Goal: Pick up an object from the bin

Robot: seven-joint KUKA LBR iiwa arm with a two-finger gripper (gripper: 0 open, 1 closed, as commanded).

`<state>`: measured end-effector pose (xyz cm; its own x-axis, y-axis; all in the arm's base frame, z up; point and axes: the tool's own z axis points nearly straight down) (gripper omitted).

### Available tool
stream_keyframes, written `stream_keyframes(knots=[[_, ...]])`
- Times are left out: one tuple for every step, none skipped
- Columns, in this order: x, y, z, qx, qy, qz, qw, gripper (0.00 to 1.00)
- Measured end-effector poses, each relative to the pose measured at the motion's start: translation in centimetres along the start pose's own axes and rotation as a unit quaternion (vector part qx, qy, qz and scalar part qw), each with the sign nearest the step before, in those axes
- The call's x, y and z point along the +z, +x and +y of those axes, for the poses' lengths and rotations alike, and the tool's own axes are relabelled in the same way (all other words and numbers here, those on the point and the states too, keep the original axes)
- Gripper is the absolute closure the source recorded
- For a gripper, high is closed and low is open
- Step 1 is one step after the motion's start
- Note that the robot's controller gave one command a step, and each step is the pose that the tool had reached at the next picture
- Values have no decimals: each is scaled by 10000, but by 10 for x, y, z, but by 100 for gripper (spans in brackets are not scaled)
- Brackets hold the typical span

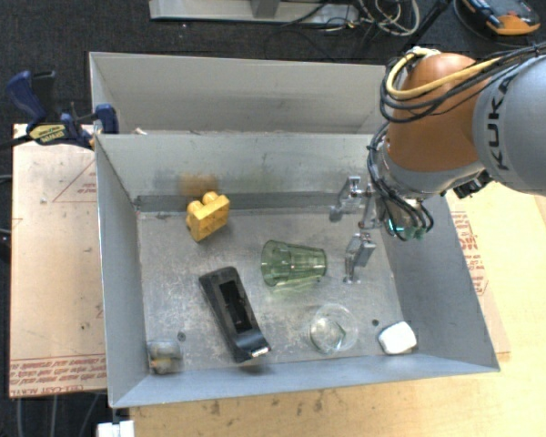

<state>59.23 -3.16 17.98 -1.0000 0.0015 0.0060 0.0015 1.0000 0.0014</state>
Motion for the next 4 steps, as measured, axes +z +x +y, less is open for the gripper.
stream_keyframes(knots=[[-4, -2, 0, -8, 3, -37, 10000, 100], [-4, -2, 0, -9, 3, -38, 10000, 0], [-4, -2, 0, -10, 3, -38, 10000, 0], [39, -20, 8, -60, 10, -85, 9999, 0]])
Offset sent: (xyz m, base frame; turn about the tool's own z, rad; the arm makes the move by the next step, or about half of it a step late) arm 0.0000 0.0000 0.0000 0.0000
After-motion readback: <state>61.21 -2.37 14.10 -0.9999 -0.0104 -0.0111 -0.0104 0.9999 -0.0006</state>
